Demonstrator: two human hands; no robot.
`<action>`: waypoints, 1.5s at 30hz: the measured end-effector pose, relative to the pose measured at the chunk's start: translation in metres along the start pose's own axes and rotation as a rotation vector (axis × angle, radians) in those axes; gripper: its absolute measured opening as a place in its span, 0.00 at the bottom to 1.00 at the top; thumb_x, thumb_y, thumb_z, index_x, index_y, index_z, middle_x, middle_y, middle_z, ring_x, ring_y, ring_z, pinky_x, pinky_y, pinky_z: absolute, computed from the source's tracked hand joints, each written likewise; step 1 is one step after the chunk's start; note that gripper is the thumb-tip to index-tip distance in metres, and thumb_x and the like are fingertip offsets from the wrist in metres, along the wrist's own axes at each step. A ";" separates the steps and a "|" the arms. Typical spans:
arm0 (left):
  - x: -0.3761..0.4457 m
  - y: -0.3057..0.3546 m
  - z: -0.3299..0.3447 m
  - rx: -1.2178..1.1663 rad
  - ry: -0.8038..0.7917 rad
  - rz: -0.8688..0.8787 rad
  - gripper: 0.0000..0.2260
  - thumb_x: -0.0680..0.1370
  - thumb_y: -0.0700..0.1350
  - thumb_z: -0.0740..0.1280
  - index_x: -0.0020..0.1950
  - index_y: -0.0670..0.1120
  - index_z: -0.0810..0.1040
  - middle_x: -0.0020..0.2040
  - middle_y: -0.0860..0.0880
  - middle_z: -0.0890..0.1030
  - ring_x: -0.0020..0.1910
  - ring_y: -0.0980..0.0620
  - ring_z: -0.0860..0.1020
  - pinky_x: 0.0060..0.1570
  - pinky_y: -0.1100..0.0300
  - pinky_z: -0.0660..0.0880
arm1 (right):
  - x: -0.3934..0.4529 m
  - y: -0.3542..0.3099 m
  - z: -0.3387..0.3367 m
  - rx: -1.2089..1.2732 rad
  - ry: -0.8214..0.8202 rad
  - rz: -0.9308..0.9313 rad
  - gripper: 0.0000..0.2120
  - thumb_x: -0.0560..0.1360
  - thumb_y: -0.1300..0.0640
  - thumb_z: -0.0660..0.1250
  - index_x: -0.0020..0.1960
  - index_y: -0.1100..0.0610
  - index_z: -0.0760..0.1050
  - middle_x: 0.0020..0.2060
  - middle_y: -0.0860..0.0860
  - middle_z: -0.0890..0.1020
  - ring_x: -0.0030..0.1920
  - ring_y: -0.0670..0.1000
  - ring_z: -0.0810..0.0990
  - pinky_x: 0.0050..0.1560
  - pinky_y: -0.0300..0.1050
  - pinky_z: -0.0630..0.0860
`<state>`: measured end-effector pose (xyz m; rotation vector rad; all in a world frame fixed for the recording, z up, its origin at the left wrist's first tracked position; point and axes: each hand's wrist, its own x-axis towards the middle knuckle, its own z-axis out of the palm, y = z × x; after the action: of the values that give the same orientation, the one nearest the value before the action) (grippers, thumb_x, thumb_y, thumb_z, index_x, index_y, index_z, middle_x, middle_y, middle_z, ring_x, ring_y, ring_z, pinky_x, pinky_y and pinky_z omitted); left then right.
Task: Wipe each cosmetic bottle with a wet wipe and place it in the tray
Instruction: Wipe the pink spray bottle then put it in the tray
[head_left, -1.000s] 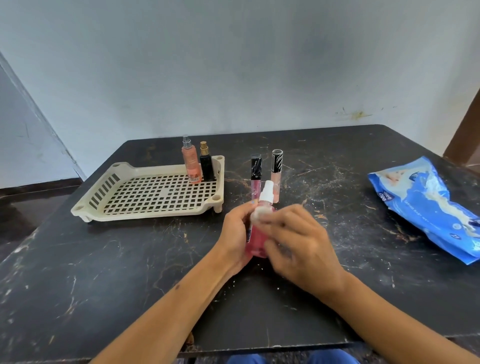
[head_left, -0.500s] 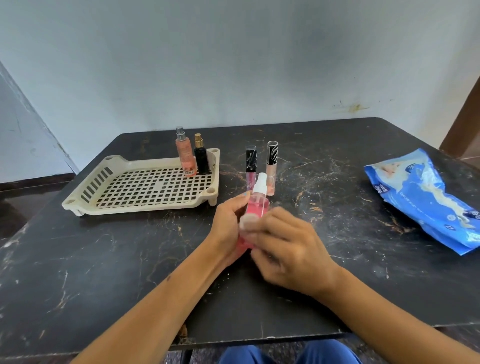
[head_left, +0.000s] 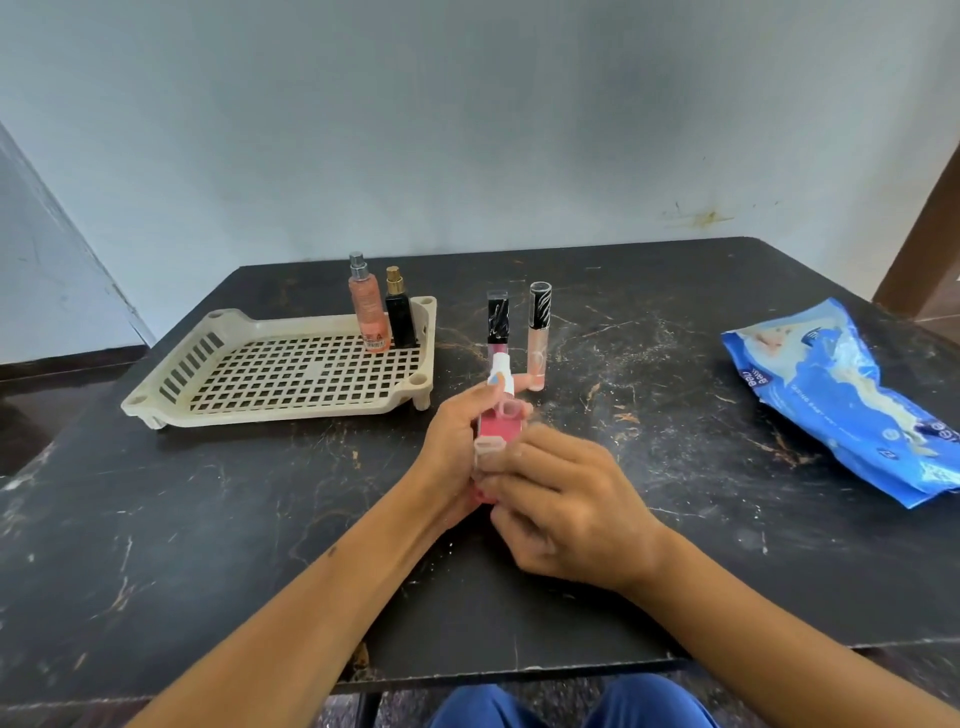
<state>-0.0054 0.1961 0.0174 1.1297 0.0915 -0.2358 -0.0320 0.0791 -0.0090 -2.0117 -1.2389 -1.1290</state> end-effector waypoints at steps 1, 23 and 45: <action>0.001 -0.001 0.000 0.002 0.012 0.008 0.13 0.79 0.47 0.57 0.52 0.38 0.74 0.33 0.48 0.75 0.29 0.54 0.73 0.30 0.64 0.72 | 0.000 -0.001 -0.001 0.004 -0.016 -0.034 0.10 0.71 0.68 0.62 0.39 0.65 0.82 0.41 0.56 0.84 0.42 0.53 0.77 0.51 0.41 0.76; -0.003 0.005 -0.004 -0.049 -0.007 -0.022 0.17 0.79 0.51 0.58 0.40 0.38 0.74 0.31 0.46 0.76 0.25 0.54 0.74 0.26 0.66 0.73 | -0.002 0.004 0.002 -0.045 -0.068 -0.063 0.05 0.76 0.67 0.68 0.46 0.67 0.82 0.47 0.57 0.83 0.43 0.57 0.80 0.48 0.50 0.78; -0.003 -0.002 -0.006 -0.205 -0.063 0.049 0.19 0.80 0.48 0.54 0.46 0.39 0.81 0.41 0.42 0.82 0.39 0.50 0.80 0.44 0.58 0.76 | -0.003 0.016 0.003 -0.007 0.120 0.302 0.14 0.77 0.67 0.60 0.59 0.69 0.78 0.56 0.61 0.79 0.54 0.56 0.78 0.61 0.39 0.72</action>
<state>-0.0082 0.2010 0.0139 0.9183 0.0315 -0.2132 -0.0177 0.0731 -0.0127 -2.0202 -0.8388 -1.0868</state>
